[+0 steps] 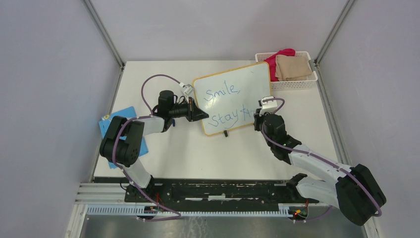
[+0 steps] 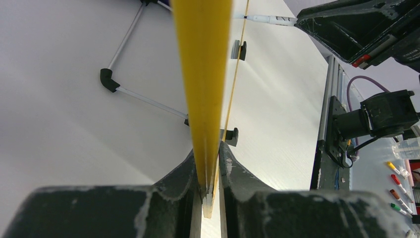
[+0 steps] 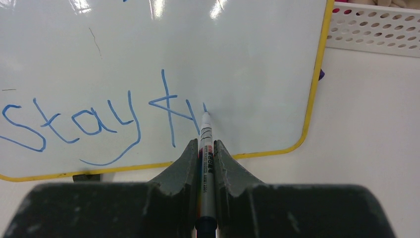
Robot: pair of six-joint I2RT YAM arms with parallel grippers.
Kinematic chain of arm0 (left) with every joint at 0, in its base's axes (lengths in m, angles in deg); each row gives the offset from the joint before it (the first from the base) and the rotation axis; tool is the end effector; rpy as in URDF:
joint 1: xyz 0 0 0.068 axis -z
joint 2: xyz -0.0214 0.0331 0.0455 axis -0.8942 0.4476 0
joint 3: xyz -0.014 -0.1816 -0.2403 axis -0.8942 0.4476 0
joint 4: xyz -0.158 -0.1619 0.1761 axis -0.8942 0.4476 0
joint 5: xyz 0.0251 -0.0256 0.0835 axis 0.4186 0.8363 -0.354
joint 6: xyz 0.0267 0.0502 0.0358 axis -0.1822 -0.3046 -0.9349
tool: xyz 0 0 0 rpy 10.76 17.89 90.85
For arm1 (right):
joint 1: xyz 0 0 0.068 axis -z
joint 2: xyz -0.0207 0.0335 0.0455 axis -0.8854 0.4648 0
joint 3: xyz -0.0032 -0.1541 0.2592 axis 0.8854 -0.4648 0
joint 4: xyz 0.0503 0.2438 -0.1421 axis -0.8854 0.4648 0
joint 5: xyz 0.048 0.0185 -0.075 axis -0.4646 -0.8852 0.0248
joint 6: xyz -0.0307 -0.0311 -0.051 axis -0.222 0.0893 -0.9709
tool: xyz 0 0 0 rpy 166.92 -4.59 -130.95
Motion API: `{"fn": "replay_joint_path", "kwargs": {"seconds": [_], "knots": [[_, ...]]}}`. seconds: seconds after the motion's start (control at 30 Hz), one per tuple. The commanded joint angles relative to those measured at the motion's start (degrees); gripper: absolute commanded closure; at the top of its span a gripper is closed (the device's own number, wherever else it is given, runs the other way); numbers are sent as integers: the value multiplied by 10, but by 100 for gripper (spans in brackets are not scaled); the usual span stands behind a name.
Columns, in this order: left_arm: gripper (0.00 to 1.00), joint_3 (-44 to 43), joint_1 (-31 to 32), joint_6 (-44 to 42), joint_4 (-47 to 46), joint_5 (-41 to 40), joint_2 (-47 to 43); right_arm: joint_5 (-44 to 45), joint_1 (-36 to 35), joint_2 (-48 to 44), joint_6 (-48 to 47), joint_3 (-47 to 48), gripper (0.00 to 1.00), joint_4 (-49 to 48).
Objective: Write a sentence on the whiteboard
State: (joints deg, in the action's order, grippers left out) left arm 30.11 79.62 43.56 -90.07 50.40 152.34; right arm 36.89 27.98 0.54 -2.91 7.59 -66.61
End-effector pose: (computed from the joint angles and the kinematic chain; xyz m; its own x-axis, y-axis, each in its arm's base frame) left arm 0.3378 -0.1421 0.1774 -0.6208 -0.0131 -0.7839 0.7135 0.4050 -0.5718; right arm 0.2240 0.1274 0.2247 -0.2864 0.0111 -0.9581 -0.1595 0.9854 0.0591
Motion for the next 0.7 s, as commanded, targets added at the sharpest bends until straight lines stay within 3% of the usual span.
{"fn": "replay_joint_path", "kwargs": {"seconds": [0.0,0.67], "knots": [[98,-3,6,-37,51,-42,-1,6,3,-13,6,-19,100,-14],[98,-3,7,-36,51,-43,1,9,4,-1,3,26,100,-16]]}}
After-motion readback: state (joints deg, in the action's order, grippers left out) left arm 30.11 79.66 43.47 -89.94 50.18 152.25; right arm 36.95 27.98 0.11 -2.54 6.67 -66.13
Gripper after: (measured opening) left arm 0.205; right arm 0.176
